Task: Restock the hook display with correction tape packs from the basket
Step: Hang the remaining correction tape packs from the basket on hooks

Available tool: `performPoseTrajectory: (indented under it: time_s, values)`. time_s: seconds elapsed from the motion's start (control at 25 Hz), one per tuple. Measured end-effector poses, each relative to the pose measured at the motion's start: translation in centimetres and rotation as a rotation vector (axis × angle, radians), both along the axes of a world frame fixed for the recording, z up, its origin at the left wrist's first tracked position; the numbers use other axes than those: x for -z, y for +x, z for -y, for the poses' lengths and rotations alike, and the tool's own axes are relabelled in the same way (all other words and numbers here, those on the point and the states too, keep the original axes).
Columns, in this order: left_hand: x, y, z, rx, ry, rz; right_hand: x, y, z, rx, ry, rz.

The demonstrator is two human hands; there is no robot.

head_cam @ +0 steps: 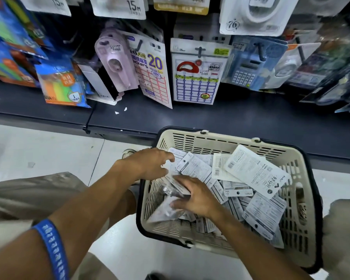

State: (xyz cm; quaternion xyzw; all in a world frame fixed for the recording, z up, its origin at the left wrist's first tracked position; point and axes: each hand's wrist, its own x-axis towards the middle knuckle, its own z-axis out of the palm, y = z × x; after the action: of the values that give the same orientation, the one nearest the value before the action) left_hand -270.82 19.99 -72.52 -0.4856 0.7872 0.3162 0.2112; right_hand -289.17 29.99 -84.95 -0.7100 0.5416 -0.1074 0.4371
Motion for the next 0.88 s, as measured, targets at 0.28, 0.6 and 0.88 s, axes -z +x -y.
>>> performPoseTrajectory:
  time_s: [0.28, 0.6, 0.88]
  values:
    - [0.1, 0.2, 0.0, -0.019, 0.004, 0.009, -1.2, 1.6, 0.7, 0.072, -0.004, 0.017]
    - [-2.1, -0.8, 1.5, -0.624, 0.104, -0.444, -6.6, -7.0, 6.6, 0.845, 0.471, 0.713]
    - [-8.3, -9.1, 1.1, -0.808, 0.499, -1.1, -19.9, -9.6, 9.7, 1.023, 0.342, 1.042]
